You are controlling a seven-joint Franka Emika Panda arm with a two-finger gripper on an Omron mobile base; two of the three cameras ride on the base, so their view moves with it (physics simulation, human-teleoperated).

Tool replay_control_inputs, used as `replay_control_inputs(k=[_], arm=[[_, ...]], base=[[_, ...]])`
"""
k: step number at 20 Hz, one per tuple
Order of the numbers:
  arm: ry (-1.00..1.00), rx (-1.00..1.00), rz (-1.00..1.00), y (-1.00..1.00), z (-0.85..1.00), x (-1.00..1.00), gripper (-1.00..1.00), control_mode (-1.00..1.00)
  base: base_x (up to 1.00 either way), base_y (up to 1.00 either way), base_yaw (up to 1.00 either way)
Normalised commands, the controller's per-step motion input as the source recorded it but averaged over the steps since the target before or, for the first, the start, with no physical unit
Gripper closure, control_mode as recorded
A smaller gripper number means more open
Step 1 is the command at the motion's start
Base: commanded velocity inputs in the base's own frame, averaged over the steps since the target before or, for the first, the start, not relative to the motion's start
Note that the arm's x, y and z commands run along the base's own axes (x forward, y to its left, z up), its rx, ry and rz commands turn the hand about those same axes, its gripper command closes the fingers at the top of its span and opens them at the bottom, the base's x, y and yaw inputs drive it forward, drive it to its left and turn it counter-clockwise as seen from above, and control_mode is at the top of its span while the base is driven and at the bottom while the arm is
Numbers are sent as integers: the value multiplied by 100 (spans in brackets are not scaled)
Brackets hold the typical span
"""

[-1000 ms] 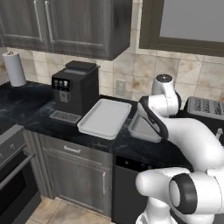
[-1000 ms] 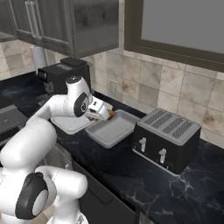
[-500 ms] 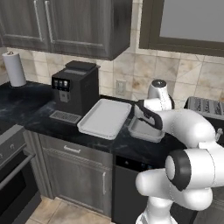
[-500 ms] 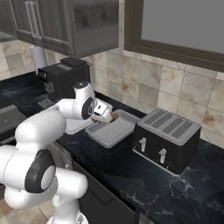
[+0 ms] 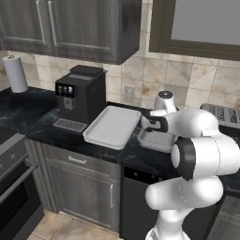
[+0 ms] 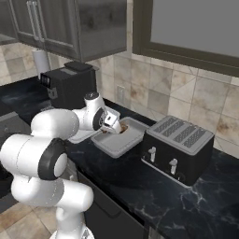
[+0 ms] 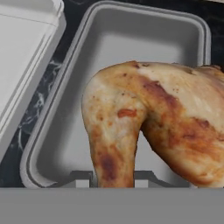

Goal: Place one tomato and one chicken drumstick in each tupperware on the nearby counter, to pack two identical lunches.

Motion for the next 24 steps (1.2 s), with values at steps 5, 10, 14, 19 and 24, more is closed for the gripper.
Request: replay_control_inputs(k=[5,10,14,19,24], arm=[[0,0,-3,-5,-32,25,100,-100],[2,0,-4,-11,-21,17,100,-100],[2,0,-5,-4,-26,17,100,-100],[2,0,-5,0,-27,18,100,-100],[1,0,-5,0,-25,17,100,-100]], base=[[0,0,0],[0,0,0],[0,0,0],[0,0,0],[0,0,0]])
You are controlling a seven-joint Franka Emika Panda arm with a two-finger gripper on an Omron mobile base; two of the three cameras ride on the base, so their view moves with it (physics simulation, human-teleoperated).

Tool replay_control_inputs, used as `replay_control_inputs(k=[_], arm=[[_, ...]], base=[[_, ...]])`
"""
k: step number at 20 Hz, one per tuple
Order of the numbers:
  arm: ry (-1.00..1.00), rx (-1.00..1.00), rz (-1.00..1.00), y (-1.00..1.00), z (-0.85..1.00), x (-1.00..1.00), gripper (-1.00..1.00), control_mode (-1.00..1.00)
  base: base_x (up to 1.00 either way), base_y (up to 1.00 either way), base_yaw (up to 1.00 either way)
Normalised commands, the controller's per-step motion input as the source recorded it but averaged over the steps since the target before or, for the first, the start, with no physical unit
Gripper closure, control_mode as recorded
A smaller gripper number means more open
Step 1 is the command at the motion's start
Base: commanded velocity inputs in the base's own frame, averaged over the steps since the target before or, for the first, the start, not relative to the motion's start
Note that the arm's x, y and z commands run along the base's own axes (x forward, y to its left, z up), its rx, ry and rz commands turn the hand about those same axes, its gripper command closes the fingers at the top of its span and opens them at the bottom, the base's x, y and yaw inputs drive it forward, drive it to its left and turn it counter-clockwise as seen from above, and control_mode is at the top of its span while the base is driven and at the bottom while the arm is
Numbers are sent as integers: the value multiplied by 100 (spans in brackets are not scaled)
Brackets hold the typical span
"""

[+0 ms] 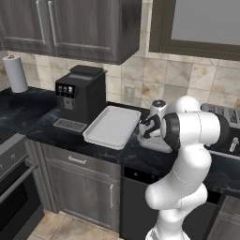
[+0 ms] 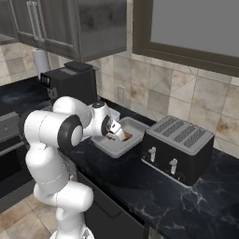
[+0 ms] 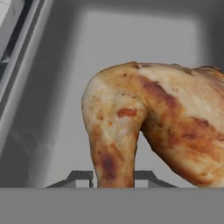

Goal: Place one tomato and one chicken drumstick in each tupperware on the nearby counter, to pack two identical lunches.

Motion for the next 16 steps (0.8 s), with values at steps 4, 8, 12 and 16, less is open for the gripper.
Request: replay_control_inputs(k=[4,8,12,16], arm=[[0,0,-4,0,-27,21,100,-100],[0,0,-4,-1,-18,22,100,-100],[0,0,-4,-2,-16,27,-100,-100],[0,0,-3,-18,-5,13,-100,-100]], base=[[0,0,0],[0,0,0],[0,0,0],[0,0,0]])
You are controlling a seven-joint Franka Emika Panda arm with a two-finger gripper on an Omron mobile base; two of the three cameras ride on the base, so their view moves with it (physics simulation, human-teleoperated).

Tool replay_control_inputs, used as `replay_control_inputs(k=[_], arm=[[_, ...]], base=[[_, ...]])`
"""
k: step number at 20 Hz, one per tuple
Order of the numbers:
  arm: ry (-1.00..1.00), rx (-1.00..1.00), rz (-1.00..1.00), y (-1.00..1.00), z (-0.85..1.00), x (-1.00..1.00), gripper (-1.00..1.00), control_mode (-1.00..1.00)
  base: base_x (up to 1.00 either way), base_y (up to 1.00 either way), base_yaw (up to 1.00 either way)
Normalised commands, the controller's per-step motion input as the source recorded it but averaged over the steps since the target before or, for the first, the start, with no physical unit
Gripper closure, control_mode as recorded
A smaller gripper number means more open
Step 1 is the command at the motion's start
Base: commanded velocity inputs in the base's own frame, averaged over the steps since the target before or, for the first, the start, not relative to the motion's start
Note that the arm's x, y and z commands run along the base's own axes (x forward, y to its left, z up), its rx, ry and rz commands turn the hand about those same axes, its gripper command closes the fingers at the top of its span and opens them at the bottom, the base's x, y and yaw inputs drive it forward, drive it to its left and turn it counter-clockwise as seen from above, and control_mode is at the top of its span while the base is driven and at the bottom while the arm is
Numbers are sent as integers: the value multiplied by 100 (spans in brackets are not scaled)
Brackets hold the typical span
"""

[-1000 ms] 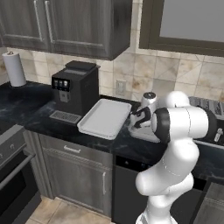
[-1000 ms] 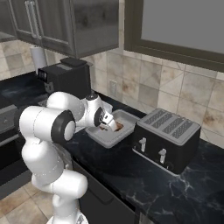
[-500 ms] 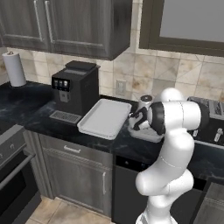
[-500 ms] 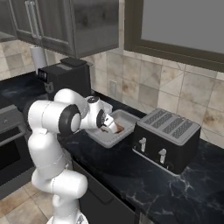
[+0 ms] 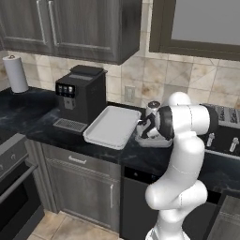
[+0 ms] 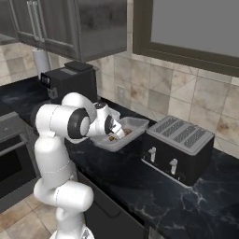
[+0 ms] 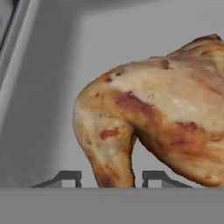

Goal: Place one tomato and one chicken drumstick in each tupperware on the nearby counter, to pack two identical lunches.

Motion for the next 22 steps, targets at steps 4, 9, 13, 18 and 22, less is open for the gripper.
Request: replay_control_inputs(k=[4,9,13,18,22], arm=[[0,1,-4,-38,10,-5,-100,-100],[0,0,-9,-21,45,-33,-100,-100],[0,0,-4,-1,33,-75,-100,-100],[0,0,0,2,16,-100,-100,-100],[0,0,0,12,28,-100,-100,-100]], base=[[0,0,0],[0,0,0],[0,0,0],[0,0,0],[0,0,0]])
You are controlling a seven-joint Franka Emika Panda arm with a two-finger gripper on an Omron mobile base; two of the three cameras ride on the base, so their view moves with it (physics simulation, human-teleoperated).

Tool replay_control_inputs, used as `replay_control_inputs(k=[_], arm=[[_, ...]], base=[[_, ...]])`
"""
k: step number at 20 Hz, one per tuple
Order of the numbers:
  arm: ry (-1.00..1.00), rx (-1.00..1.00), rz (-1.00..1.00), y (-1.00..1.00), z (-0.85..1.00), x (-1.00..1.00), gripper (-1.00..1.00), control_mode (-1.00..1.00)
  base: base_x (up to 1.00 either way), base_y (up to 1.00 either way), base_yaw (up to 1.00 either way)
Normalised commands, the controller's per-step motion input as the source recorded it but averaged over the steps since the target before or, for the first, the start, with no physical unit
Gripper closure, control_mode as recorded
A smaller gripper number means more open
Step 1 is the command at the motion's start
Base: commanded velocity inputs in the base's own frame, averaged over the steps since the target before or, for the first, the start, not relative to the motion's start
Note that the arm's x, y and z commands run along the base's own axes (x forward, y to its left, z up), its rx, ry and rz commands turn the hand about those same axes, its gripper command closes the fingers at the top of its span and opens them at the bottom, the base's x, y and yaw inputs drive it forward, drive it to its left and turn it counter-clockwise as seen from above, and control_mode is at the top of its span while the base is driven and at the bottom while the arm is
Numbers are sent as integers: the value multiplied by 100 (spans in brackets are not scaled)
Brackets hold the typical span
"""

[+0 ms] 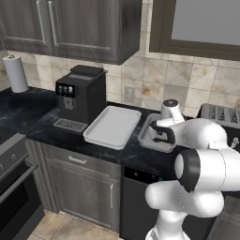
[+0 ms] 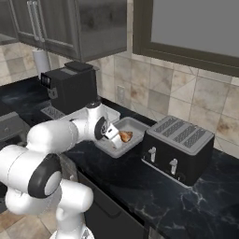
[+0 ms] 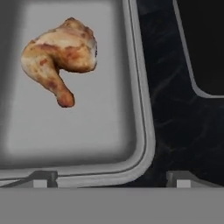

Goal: Place one tomato and one chicken drumstick in each tupperware on the nearby counter, to pack two identical lunches.

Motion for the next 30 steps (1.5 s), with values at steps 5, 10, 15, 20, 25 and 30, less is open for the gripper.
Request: replay_control_inputs(k=[5,10,15,20,25,30], arm=[[-1,2,3,19,58,-99,-100,-100],[-1,6,5,0,99,-76,-100,-100],[0,2,13,0,82,-93,-100,-100],[4,0,18,0,78,-73,-100,-100],[0,-2,16,11,74,-62,-100,-100],[-15,-9,5,32,33,-64,-100,-100]], base=[[0,0,0],[0,0,0],[0,0,0],[0,0,0],[0,0,0],[0,0,0]])
